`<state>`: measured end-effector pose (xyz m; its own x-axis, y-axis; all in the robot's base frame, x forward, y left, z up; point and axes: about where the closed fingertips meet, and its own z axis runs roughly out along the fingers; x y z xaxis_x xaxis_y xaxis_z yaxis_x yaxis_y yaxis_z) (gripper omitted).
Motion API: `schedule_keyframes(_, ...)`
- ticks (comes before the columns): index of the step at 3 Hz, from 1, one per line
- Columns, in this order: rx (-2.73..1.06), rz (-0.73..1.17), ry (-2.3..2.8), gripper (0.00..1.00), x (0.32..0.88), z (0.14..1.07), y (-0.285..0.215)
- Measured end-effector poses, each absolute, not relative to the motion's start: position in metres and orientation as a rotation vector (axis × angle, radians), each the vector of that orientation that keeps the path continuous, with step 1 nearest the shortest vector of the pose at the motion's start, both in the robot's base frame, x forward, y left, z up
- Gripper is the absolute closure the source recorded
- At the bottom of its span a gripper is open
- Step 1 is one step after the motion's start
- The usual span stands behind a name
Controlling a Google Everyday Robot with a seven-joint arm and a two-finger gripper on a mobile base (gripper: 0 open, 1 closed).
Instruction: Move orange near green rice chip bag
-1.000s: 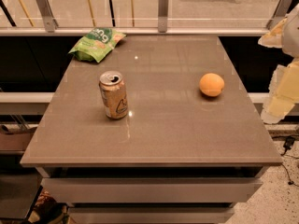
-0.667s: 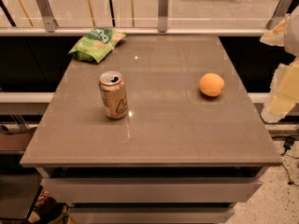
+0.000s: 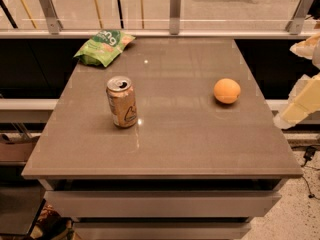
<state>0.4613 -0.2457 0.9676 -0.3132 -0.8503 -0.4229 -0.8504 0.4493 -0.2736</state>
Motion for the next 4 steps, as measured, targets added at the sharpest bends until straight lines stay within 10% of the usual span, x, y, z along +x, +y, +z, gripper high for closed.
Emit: schedule_keyframes(4,-1.111,0.269,2.026,0.00,0.532,0.897,-0.241)
